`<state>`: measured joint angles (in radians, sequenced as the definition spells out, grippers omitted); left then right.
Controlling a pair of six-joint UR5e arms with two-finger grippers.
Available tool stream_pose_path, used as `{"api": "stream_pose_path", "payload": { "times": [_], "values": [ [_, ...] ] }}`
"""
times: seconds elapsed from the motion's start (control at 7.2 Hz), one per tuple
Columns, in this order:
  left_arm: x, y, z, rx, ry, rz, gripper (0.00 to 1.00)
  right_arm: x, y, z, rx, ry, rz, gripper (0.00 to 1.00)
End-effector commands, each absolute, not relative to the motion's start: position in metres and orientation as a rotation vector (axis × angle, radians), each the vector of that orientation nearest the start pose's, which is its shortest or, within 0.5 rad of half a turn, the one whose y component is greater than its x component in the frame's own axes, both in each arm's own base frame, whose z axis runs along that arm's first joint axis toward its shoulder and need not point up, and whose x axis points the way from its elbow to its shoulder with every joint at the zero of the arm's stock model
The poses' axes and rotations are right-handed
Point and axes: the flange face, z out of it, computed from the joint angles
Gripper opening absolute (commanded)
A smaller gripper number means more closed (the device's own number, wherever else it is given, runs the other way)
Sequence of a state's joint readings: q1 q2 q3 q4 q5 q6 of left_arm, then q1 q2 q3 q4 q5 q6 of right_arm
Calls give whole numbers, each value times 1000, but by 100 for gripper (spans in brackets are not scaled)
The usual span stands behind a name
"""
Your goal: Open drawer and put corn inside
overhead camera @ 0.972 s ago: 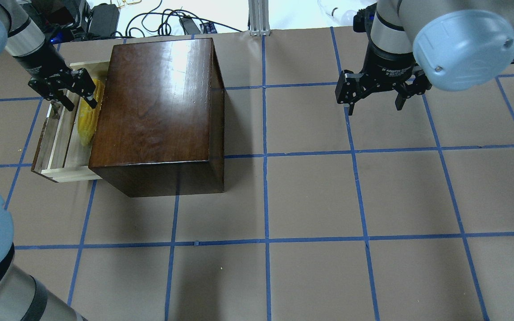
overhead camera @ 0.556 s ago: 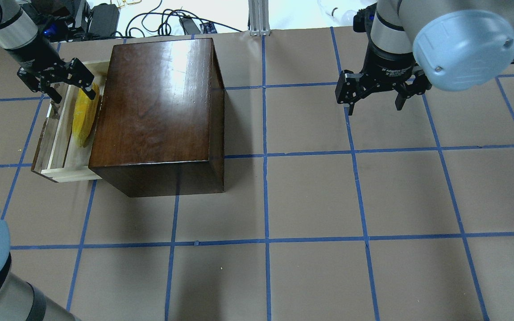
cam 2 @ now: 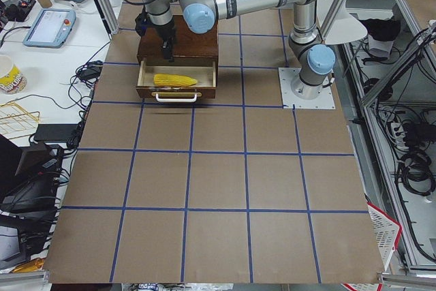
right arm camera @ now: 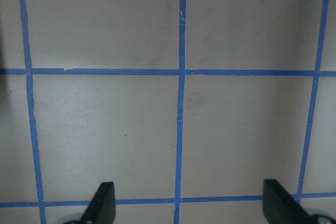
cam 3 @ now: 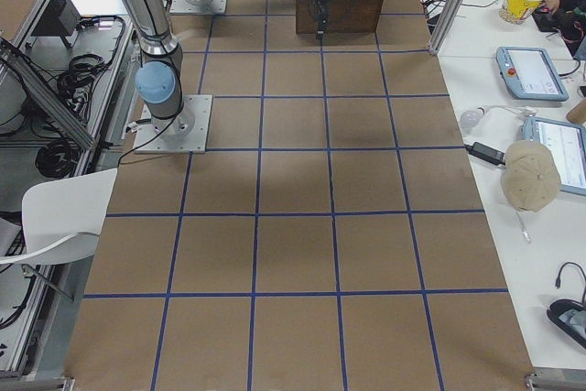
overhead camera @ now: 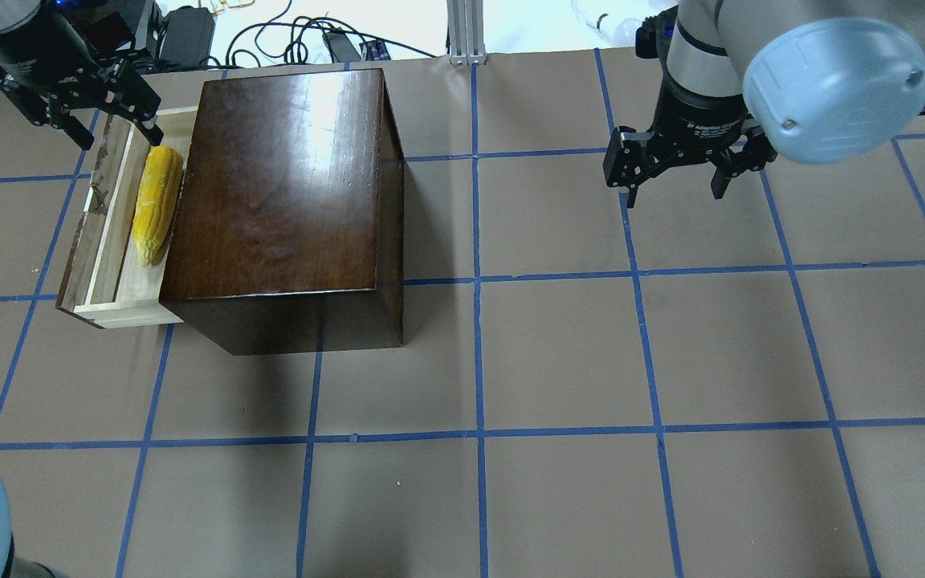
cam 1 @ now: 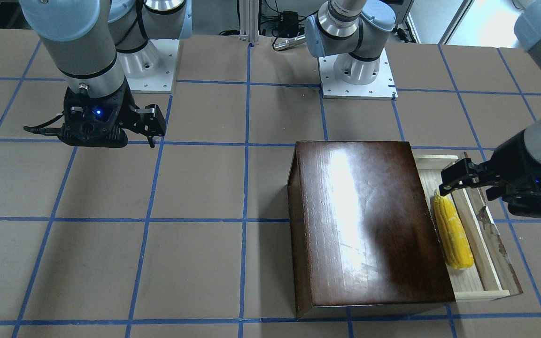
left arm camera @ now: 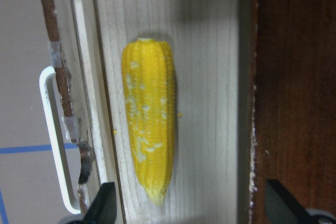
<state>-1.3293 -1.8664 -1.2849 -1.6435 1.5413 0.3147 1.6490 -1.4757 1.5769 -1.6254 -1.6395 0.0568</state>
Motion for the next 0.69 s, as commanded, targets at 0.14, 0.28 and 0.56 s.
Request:
{"api": "stream_pose_path", "payload": {
  "times": [0.14,0.28,0.56],
  "values": [
    [-101,-581,487,164,3171,82,100,167,-514,442,-37,3213,66,100],
    [-121,-563,476,197,3168,117,100,167,-514,442,-37,3213,66,100],
    [-125,-530,467,200,3163,147,100,167,-514,442,-37,3213,66,100]
  ]
}}
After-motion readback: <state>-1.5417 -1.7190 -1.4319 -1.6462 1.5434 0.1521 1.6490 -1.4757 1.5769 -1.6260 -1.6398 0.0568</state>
